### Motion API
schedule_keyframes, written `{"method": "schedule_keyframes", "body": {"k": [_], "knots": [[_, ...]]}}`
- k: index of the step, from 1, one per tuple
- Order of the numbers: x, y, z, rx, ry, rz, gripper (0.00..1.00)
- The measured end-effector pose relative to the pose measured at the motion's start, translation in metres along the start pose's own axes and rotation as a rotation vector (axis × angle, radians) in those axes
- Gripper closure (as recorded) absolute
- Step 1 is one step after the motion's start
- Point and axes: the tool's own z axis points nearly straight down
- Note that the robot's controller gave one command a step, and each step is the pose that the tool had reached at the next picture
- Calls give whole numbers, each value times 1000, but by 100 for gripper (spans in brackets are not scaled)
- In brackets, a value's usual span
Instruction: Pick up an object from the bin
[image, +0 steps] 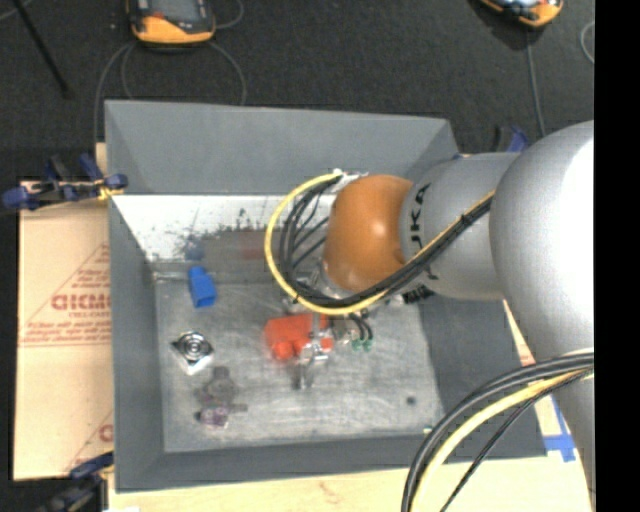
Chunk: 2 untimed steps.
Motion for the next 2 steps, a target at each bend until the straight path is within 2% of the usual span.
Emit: {"method": "schedule_keyframes", "body": {"k": [1, 2], "knots": [[-3, 0, -6, -1, -13, 2, 100], [-16, -15, -142, 1, 1, -33, 100]]}}
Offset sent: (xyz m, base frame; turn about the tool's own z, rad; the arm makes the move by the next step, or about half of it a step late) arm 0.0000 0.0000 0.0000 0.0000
